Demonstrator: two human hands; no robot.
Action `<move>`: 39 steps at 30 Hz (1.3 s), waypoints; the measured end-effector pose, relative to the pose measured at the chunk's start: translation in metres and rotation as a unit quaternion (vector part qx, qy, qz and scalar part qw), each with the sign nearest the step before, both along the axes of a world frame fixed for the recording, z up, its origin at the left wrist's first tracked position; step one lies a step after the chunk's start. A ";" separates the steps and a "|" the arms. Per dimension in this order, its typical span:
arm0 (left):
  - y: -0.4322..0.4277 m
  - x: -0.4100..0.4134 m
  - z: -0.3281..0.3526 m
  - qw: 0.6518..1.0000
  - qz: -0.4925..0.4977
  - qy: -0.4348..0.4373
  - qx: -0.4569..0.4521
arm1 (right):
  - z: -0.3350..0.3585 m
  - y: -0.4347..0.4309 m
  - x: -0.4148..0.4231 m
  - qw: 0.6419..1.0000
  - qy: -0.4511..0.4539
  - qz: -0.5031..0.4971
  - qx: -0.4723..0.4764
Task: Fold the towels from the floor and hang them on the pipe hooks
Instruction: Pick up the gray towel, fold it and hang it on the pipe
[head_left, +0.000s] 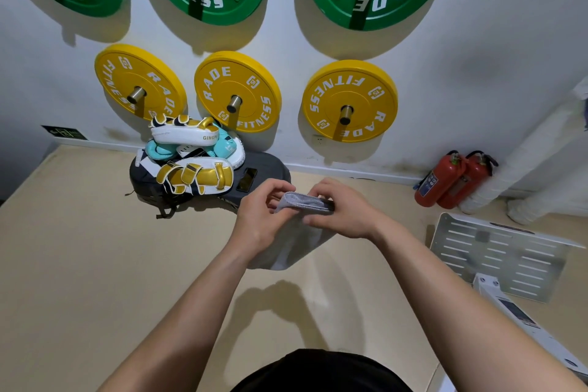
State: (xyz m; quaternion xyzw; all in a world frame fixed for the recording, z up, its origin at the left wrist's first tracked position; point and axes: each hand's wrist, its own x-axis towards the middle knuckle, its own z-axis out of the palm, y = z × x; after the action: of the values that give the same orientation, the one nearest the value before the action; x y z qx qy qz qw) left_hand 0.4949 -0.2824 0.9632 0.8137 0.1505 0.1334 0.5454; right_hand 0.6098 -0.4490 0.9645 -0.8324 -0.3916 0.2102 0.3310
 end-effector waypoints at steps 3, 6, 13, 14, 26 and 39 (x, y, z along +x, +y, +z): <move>0.005 -0.003 0.000 0.999 0.019 -0.002 -0.032 | 0.015 0.014 -0.001 0.999 -0.027 0.026 0.019; 0.012 -0.008 -0.012 0.996 -0.011 0.029 -0.087 | 0.032 0.025 0.001 0.997 -0.025 0.060 0.048; 0.007 -0.017 -0.063 0.979 0.005 0.184 -0.084 | 0.080 0.027 0.029 0.989 -0.093 0.002 0.119; 0.007 -0.020 -0.068 0.978 0.004 0.191 -0.083 | 0.082 0.022 0.036 0.985 -0.115 -0.031 0.128; 0.057 -0.024 -0.072 0.955 0.181 0.129 -0.197 | -0.024 -0.049 0.044 0.941 -0.086 -0.324 -0.033; 0.010 -0.003 -0.078 0.942 0.236 0.202 0.130 | -0.064 -0.039 -0.012 0.911 -0.023 -0.410 0.045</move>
State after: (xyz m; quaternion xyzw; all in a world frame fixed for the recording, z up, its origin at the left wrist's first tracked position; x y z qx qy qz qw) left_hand 0.4922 -0.2728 0.8857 0.8284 0.4266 0.1095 0.3460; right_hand 0.5974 -0.4884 0.9003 -0.9086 -0.0328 0.0186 0.4160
